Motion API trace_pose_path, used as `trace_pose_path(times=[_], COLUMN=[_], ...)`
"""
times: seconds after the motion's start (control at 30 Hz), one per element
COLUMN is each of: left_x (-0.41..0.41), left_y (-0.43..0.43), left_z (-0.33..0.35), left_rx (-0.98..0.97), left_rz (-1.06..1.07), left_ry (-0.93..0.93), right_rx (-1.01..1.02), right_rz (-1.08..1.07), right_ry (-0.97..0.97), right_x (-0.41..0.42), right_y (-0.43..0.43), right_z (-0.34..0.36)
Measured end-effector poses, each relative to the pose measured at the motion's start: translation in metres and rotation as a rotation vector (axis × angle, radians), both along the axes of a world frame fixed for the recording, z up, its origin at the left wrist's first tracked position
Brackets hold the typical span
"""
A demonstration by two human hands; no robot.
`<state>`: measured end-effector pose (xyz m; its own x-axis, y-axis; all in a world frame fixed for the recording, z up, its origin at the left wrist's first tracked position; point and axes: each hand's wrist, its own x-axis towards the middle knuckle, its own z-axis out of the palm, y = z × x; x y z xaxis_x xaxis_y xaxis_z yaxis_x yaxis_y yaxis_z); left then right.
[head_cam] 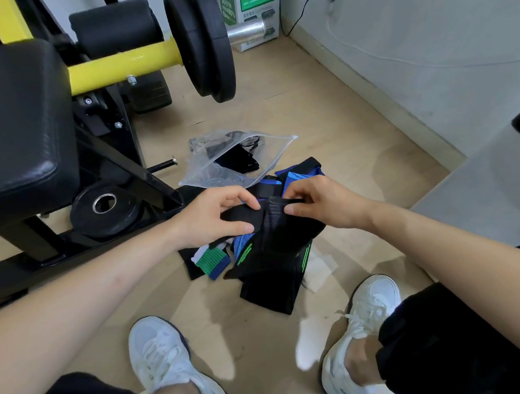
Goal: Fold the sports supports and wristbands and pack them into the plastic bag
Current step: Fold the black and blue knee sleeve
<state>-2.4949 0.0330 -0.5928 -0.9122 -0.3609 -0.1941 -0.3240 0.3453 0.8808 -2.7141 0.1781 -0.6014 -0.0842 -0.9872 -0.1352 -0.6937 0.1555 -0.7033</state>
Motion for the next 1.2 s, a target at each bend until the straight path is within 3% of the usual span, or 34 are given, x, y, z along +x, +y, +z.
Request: trace_pose_path(times=[0.47, 0.57, 0.73, 0.87, 0.93, 1.07, 1.2], left_x=[0.014, 0.012, -0.005, -0.020, -0.024, -0.028, -0.028], left_y=[-0.023, -0.023, -0.017, -0.008, -0.005, -0.006, -0.008], left_z=[-0.055, -0.079, -0.129, -0.166, -0.178, -0.186, -0.186], left_rx=[0.030, 0.041, 0.243, 0.456, 0.529, 0.635, 0.674], left_rz=[0.028, 0.197, 0.606, 0.710, 0.706, 0.673, 0.720], left_ry=[-0.242, -0.239, -0.120, -0.062, -0.068, -0.057, 0.016], right_rx=[0.272, 0.303, 0.199, 0.081, 0.066, 0.180, 0.166], right_rz=[-0.045, -0.077, -0.241, -0.404, -0.472, -0.500, -0.594], right_ry=[-0.109, -0.058, 0.078, 0.103, -0.088, -0.688, -0.929], right_x=[-0.010, -0.015, -0.025, -0.028, -0.022, 0.012, 0.037], right_y=[-0.004, -0.015, -0.045, -0.051, -0.048, -0.044, -0.050], right_z=[-0.067, -0.087, -0.128, -0.153, -0.158, -0.165, -0.174])
